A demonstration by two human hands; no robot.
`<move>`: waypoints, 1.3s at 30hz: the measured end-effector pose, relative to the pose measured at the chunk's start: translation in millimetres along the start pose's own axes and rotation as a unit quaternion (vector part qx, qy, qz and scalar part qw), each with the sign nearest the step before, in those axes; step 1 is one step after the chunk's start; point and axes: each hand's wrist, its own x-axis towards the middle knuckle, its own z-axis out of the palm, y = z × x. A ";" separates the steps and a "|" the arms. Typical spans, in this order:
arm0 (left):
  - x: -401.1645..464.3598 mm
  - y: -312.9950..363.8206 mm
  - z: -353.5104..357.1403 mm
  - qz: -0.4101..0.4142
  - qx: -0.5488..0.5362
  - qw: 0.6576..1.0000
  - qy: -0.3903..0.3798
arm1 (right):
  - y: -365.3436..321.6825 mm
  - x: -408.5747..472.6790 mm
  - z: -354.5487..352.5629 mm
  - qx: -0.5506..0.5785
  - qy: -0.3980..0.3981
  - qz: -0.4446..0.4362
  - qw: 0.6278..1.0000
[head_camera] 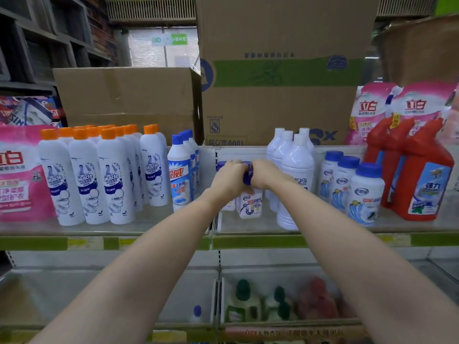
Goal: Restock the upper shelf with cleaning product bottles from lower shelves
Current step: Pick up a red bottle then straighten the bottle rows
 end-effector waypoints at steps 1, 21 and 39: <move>0.4 0.5 1.2 0.009 0.015 1.000 0.008 | -0.9 2.0 2.0 -0.008 0.003 -0.002 1.000; 8.2 -46.5 2.8 -0.018 0.101 0.995 -0.009 | 8.4 13.2 42.9 -0.153 0.078 -0.017 0.985; 3.1 -37.3 -1.9 -0.034 0.060 0.998 0.001 | 3.9 14.4 41.1 -0.091 0.037 -0.012 0.995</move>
